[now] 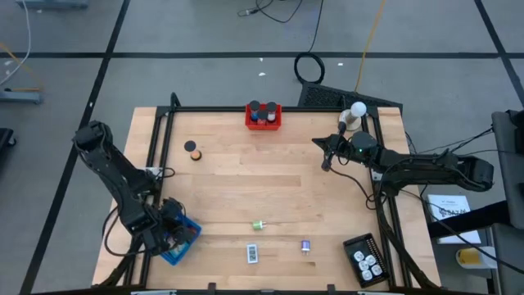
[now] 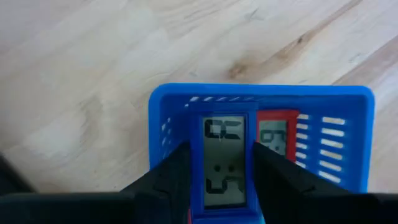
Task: Pick & Place Office items
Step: Put the blue digital timer into the blue bin, then put the green charger adapter into the black bin
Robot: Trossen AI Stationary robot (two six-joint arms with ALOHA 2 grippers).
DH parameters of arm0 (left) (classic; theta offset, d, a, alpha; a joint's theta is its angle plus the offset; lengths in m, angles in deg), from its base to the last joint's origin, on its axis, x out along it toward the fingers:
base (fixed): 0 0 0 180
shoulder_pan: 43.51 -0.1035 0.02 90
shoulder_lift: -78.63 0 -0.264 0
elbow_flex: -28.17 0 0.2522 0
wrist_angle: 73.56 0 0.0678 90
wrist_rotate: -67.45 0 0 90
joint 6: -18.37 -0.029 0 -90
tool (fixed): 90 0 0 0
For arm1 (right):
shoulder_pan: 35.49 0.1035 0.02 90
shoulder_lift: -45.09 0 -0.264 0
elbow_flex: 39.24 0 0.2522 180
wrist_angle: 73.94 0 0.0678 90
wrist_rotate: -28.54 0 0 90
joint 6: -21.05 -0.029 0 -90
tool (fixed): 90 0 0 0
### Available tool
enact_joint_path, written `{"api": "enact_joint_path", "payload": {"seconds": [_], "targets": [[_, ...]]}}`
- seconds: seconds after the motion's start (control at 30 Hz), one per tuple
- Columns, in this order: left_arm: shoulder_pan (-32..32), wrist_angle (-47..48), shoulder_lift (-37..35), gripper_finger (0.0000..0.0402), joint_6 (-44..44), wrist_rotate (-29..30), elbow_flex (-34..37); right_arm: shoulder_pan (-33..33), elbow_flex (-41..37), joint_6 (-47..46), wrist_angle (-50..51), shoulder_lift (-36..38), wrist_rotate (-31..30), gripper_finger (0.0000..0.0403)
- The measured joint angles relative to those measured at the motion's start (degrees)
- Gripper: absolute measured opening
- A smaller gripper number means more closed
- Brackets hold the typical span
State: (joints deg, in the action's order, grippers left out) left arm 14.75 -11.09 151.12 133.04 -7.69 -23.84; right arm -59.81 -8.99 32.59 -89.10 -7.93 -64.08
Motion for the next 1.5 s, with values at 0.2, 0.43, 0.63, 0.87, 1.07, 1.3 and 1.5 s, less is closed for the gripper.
{"api": "enact_joint_path", "payload": {"seconds": [0.2,0.43,0.63,0.87,1.07,1.3,1.5], "targets": [[0.0,-3.8,0.2,0.0148,0.0,0.6,2.4,0.0,0.0,0.0,0.0,0.0,0.0,0.0000],[0.0,-5.6,0.2,0.0150,-4.0,0.8,2.7,0.0,0.0,-0.2,0.0,0.0,0.0,0.0000],[-0.1,-5.7,0.3,0.0186,-4.1,0.8,2.7,0.0,0.0,-0.3,0.0,0.0,0.0,0.0000],[-0.2,-4.9,0.2,0.0234,-5.1,0.4,1.5,0.0,0.0,-0.4,0.0,0.0,0.0,0.0000],[-2.6,3.1,-1.6,0.0233,-9.4,-1.7,-3.9,0.0,0.0,-0.5,0.0,0.0,0.2,0.0000],[-8.4,11.1,-7.5,0.0176,-15.2,5.3,-9.2,0.0,0.0,-0.6,-0.8,0.0,1.6,0.0000],[-16.3,10.9,-10.1,0.0101,-25.0,9.8,-9.2,0.0,0.0,-1.5,-0.8,0.0,1.5,0.0000]]}}
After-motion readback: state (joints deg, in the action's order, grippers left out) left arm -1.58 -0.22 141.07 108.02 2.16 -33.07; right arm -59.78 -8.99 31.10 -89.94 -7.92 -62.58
